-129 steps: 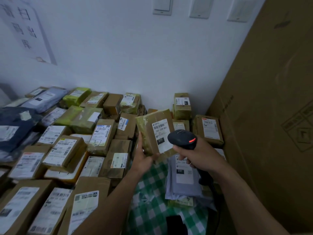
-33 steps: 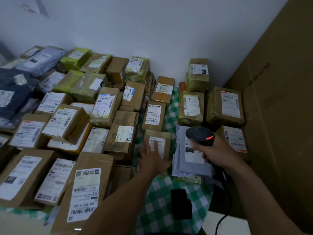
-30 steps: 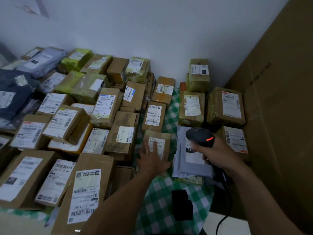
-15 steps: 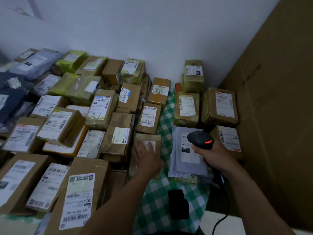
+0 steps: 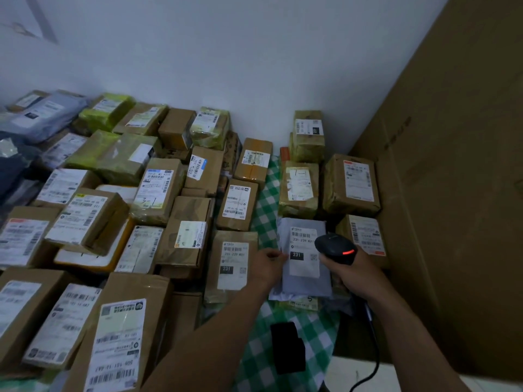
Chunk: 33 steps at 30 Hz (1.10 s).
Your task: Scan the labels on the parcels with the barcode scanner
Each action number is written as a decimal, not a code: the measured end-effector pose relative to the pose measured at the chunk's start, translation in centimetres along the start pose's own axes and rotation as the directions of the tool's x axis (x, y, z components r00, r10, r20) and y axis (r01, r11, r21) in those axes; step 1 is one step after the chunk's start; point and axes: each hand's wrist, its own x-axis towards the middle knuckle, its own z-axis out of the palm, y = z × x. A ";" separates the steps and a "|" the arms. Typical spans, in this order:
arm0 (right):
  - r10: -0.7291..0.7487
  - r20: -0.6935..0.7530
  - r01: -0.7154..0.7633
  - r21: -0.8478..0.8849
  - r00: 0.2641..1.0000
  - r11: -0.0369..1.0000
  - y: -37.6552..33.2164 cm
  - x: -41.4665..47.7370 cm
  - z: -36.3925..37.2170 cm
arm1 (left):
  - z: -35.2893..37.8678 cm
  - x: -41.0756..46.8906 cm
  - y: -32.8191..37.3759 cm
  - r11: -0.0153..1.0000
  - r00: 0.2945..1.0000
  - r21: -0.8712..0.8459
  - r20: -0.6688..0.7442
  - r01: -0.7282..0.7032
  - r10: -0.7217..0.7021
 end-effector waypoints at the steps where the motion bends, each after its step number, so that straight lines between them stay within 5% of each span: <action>1: -0.003 0.006 0.003 0.013 1.000 1.000 0.0 -0.1 0.1 | -0.2 -0.3 -0.1 1.000 1.000 -0.005 -0.004 -0.015 0.015; 17: 0.027 0.020 -0.027 0.035 0.999 0.999 1.5 -0.8 4.5 | -3.8 -5.9 -1.7 0.848 0.999 -0.528 -0.017 -0.051 0.049; 22: -0.010 -0.014 0.011 0.068 1.000 0.998 0.7 -1.5 4.3 | -4.5 -6.1 -1.2 0.908 0.961 -0.317 -0.045 -0.273 0.273; 33: -0.151 -0.014 0.150 -0.051 0.989 0.987 -6.3 -3.3 2.1 | -6.3 -3.3 1.9 0.888 0.937 -0.309 -0.194 -0.341 0.292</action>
